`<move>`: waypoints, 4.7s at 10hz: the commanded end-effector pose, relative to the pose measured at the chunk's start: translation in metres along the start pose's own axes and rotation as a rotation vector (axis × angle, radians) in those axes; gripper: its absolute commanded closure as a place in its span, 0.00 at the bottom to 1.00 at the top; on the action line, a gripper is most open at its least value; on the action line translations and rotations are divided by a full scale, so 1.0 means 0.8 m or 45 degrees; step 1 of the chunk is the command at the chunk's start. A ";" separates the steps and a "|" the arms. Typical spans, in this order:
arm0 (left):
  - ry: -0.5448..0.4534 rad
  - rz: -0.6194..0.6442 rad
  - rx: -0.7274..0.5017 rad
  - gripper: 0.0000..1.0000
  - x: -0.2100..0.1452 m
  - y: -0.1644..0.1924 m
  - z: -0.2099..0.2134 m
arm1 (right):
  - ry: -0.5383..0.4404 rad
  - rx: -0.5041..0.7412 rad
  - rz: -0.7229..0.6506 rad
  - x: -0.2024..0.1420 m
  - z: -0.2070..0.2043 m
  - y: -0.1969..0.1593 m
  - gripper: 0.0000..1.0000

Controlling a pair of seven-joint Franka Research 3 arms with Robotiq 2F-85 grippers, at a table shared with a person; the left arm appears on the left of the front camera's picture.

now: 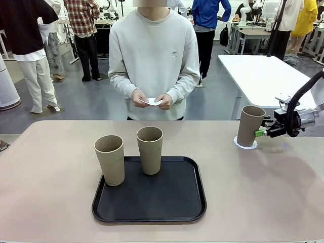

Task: Place coasters on the table and set cups on them.
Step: Pick up one Reusable plastic cup and place it on a coaster set by the human, then take one Reusable plastic cup from the Flat Tray and place it on a coaster set by the human.

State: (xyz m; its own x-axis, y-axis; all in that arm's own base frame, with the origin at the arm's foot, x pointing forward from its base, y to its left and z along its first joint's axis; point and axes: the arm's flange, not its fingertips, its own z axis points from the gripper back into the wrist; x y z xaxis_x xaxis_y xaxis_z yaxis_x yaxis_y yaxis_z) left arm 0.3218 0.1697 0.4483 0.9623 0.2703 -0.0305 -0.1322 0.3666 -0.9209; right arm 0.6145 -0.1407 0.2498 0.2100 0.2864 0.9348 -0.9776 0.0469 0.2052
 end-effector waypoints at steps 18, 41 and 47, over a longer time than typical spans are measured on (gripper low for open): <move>-0.005 -0.008 -0.027 0.00 0.000 -0.002 0.002 | 0.536 -0.703 -0.634 0.246 -0.004 0.246 0.00; -0.005 -0.008 -0.027 0.00 0.000 -0.002 0.002 | 0.847 -1.043 -0.950 0.295 -0.034 0.307 0.00; -0.005 -0.008 -0.027 0.00 0.000 -0.002 0.002 | 0.373 -0.652 -1.288 0.236 0.090 0.321 0.00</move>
State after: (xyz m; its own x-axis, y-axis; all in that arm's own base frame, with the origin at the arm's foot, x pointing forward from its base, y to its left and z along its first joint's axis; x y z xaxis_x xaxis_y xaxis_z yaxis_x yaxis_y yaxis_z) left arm 0.3218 0.1698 0.4481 0.9622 0.2705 -0.0315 -0.1333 0.3668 -0.9207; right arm 0.3891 -0.1264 0.5030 0.9546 0.1411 0.2624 -0.2579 0.8323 0.4907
